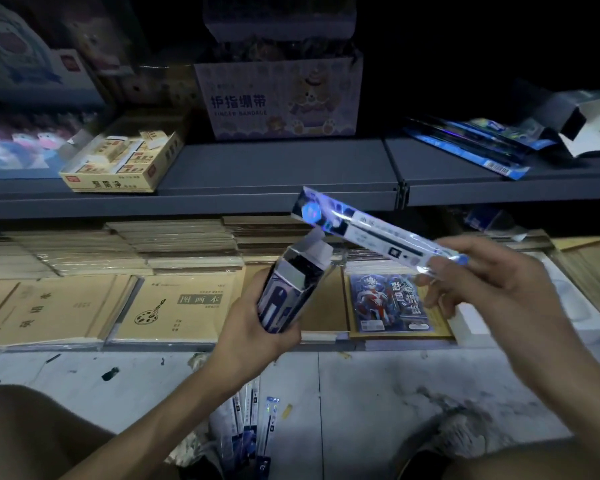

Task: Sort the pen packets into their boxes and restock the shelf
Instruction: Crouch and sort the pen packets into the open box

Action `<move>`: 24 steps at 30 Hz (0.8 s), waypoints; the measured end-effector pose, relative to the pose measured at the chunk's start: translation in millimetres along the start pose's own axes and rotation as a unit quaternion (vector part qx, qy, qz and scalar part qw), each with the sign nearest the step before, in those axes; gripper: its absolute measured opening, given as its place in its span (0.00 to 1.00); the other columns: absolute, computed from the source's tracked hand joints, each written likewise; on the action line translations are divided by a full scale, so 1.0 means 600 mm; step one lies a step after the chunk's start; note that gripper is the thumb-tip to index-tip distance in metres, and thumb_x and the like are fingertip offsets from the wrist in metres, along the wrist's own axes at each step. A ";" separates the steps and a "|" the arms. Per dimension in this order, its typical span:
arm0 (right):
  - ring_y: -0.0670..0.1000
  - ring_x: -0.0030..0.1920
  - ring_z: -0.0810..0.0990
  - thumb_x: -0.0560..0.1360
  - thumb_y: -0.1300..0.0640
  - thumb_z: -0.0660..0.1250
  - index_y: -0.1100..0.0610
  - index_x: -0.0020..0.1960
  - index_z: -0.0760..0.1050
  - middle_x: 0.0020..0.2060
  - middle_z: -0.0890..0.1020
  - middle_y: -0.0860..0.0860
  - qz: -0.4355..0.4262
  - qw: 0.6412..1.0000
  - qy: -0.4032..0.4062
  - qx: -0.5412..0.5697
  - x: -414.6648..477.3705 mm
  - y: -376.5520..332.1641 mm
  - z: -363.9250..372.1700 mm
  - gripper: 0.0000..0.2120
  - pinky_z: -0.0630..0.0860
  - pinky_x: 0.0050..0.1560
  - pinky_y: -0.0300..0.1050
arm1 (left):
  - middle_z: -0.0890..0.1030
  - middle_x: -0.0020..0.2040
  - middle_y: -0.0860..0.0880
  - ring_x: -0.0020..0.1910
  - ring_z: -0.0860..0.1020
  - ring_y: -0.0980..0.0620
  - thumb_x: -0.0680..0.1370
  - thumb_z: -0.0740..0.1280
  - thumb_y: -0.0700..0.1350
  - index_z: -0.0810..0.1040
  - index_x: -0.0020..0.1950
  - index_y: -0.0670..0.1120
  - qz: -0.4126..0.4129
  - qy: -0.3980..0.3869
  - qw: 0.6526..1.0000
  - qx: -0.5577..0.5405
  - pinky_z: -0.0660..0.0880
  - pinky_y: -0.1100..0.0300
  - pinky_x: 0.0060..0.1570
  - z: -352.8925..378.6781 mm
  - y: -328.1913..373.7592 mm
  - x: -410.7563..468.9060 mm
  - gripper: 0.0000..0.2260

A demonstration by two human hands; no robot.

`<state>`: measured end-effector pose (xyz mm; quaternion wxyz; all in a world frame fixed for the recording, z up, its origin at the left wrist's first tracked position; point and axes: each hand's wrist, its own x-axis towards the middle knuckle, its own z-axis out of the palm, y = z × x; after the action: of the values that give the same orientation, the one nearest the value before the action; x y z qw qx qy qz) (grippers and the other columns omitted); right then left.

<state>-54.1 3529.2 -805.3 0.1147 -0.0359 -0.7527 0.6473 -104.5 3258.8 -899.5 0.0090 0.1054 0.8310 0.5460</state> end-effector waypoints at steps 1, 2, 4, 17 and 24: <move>0.58 0.30 0.81 0.77 0.65 0.71 0.53 0.48 0.85 0.36 0.86 0.60 -0.015 1.000 0.005 -0.002 -0.001 -0.003 -0.013 0.08 0.76 0.30 0.43 | 0.84 0.44 0.54 0.40 0.83 0.55 0.70 0.77 0.33 0.73 0.55 0.59 0.001 0.010 1.000 -0.003 0.80 0.62 0.38 -0.003 0.000 -0.001 0.26; 0.61 0.30 0.80 0.75 0.63 0.72 0.55 0.48 0.85 0.35 0.85 0.61 -0.023 1.000 0.010 0.003 -0.003 -0.006 -0.023 0.06 0.74 0.29 0.43 | 0.84 0.44 0.56 0.40 0.84 0.56 0.70 0.78 0.32 0.73 0.54 0.60 0.002 0.018 1.000 -0.007 0.79 0.65 0.38 -0.006 0.000 -0.001 0.27; 0.61 0.29 0.78 0.71 0.59 0.73 0.60 0.48 0.84 0.34 0.84 0.61 -0.028 0.999 0.017 0.013 -0.006 -0.004 -0.041 0.07 0.73 0.28 0.42 | 0.85 0.43 0.57 0.40 0.84 0.57 0.69 0.78 0.31 0.73 0.53 0.63 0.006 0.029 1.000 -0.008 0.79 0.68 0.37 -0.010 -0.004 -0.001 0.29; 0.61 0.31 0.76 0.73 0.52 0.71 0.61 0.44 0.82 0.32 0.81 0.58 -0.040 0.999 0.016 0.021 -0.010 -0.011 -0.057 0.11 0.72 0.30 0.44 | 0.83 0.54 0.57 0.51 0.83 0.59 0.68 0.78 0.29 0.68 0.54 0.80 0.047 0.026 0.998 -0.042 0.77 0.71 0.43 -0.005 -0.017 0.004 0.44; 0.58 0.29 0.77 0.72 0.49 0.72 0.56 0.43 0.83 0.33 0.83 0.56 -0.068 0.997 0.001 -0.027 -0.019 -0.016 -0.040 0.10 0.72 0.30 0.45 | 0.78 0.61 0.58 0.60 0.82 0.49 0.68 0.80 0.33 0.65 0.71 0.71 0.048 -0.029 0.997 -0.054 0.82 0.55 0.54 -0.006 -0.024 0.005 0.46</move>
<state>-36.9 3548.8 -793.9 0.1585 0.0117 -0.7701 0.6178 -110.4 3250.9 -910.8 0.0123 0.1600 0.7937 0.5868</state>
